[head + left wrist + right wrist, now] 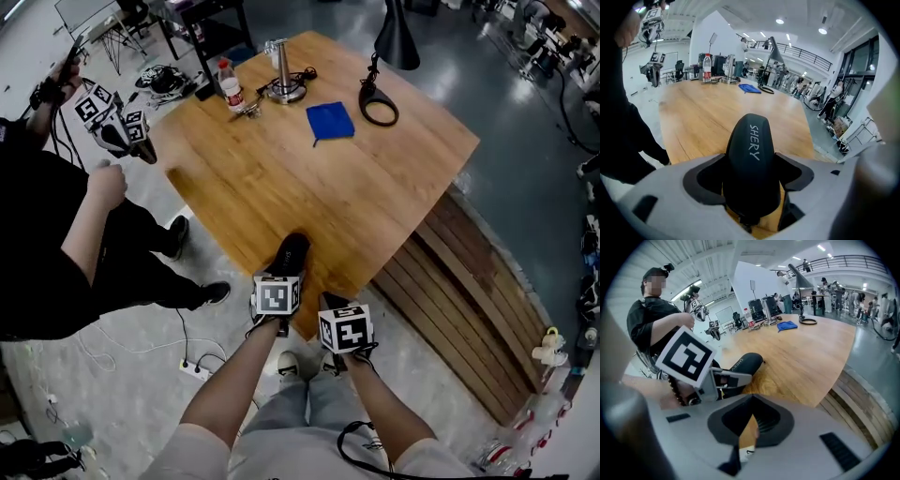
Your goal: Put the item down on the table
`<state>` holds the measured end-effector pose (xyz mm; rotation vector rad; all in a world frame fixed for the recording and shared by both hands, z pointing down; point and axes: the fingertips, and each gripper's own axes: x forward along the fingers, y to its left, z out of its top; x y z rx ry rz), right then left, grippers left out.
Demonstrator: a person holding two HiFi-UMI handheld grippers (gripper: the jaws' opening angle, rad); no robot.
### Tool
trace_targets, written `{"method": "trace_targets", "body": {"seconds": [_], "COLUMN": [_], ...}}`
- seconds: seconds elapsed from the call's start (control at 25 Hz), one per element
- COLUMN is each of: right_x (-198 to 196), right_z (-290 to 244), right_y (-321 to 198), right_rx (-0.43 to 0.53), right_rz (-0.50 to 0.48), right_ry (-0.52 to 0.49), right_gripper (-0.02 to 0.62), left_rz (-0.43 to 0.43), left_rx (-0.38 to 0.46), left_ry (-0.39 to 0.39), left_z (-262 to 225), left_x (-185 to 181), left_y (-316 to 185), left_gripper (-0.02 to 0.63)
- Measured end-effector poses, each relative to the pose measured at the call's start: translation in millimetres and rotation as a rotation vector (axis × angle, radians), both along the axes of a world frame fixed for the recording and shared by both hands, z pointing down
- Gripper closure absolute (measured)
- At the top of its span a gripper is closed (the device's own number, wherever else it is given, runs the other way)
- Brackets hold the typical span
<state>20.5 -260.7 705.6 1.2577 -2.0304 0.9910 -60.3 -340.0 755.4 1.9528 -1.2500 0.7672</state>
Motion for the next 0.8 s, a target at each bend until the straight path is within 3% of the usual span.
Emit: {"method": "trace_targets", "body": {"seconds": [0.44,0.8], "right_x": [-7,-12], "right_z": [9,12], "right_y": [3,3], "right_rx": [-0.039,-0.051], "right_rz": [-0.033,-0.044], "right_ry": [0.003,-0.001], "right_gripper": [0.592,0.592], "left_rz": [-0.007,0.075], "left_rx": [-0.022,-0.001], "left_ry": [0.016,0.007], "left_z": [19,19], "left_x": [1,8], "left_y": [-22,-19], "left_gripper": [0.265,0.23]}}
